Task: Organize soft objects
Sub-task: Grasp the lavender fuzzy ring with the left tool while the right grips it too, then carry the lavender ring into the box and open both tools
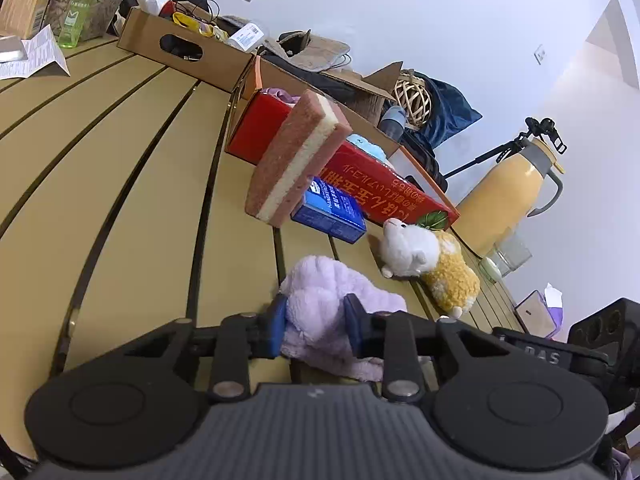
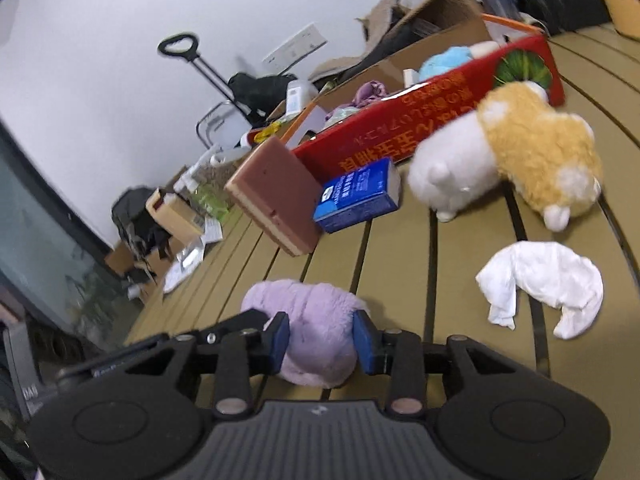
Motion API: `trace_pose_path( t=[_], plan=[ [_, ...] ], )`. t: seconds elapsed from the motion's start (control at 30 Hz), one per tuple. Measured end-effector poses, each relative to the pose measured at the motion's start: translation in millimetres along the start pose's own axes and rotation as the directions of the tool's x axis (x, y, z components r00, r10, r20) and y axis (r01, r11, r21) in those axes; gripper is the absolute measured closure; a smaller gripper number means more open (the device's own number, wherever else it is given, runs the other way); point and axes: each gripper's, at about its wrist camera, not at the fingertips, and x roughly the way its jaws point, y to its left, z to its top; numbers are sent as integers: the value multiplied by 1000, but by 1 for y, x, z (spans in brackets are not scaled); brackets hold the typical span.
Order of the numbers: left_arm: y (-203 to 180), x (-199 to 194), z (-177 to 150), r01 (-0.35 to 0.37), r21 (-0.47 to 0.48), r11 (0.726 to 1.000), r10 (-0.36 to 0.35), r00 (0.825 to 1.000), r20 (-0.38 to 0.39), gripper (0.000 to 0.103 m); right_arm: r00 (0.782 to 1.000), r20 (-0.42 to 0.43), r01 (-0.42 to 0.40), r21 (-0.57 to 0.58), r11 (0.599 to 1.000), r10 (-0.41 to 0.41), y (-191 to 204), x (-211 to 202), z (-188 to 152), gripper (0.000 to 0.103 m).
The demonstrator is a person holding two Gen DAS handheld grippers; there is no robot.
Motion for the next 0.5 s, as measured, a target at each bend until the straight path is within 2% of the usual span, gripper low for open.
trace_pose_path(
  t=[0.07,0.13,0.2,0.27,0.4,0.5],
  plan=[
    [-5,-2,2,13,5,1000,-13,1000,11,78,1000,8,-3,14,1000,3,-2,0,0,86],
    [-18,-7,11,50,5,999,-50,998,29,79,1000,17,-8,7,1000,8,-1,-2,3,89],
    [-39,-16,32,95,48,994,-99,991,85,79,999,37,-18,-10,1000,18,7,-10,14,90],
    [-60,-18,67,134,88,987,-144,983,116,79,994,101,-38,-66,997,45,18,-31,36,90],
    [-104,16,158,157,224,962,-174,983,60,78,979,195,-20,-213,977,63,43,-50,118,90],
    [-131,68,212,96,354,930,-109,994,15,78,978,211,57,-290,955,6,51,-35,187,90]
  ],
)
